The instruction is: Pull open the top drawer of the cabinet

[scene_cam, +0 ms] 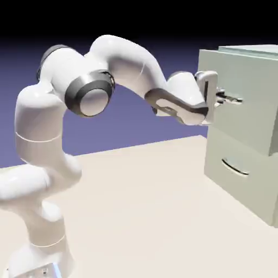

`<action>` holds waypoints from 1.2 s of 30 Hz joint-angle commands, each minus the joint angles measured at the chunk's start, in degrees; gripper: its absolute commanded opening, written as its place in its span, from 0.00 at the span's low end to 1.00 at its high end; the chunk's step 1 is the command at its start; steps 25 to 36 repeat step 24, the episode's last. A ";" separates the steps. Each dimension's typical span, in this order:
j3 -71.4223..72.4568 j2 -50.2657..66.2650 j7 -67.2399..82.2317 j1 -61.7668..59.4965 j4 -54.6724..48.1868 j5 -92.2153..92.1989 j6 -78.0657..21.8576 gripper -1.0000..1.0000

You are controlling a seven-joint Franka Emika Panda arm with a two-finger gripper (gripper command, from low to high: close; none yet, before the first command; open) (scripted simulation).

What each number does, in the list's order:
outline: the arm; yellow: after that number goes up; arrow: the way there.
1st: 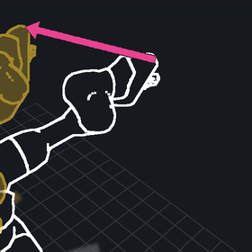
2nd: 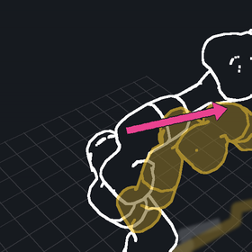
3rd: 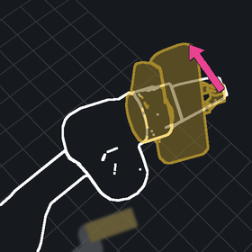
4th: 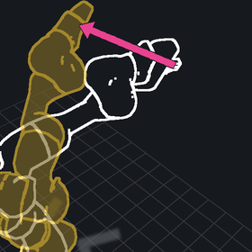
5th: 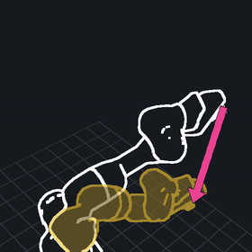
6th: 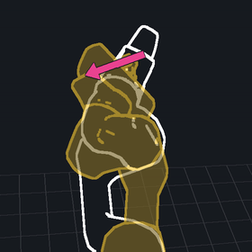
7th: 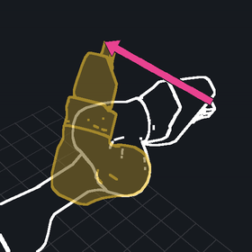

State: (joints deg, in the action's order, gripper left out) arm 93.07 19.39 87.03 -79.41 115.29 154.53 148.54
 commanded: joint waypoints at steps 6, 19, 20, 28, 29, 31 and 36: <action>12.45 3.02 2.76 -11.85 6.02 -1.00 -2.20 0.00; 37.19 21.24 15.66 -34.36 27.85 -7.10 -10.12 0.00; 37.19 21.24 15.66 -34.36 27.85 -7.10 -10.12 1.00; 42.60 26.94 18.77 -39.39 34.08 -10.03 -11.26 1.00; 42.60 26.94 18.77 -39.39 34.08 -10.03 -11.26 1.00; 42.60 26.94 18.77 -39.39 34.08 -10.03 -11.26 1.00; 42.60 26.94 18.77 -39.39 34.08 -10.03 -11.26 1.00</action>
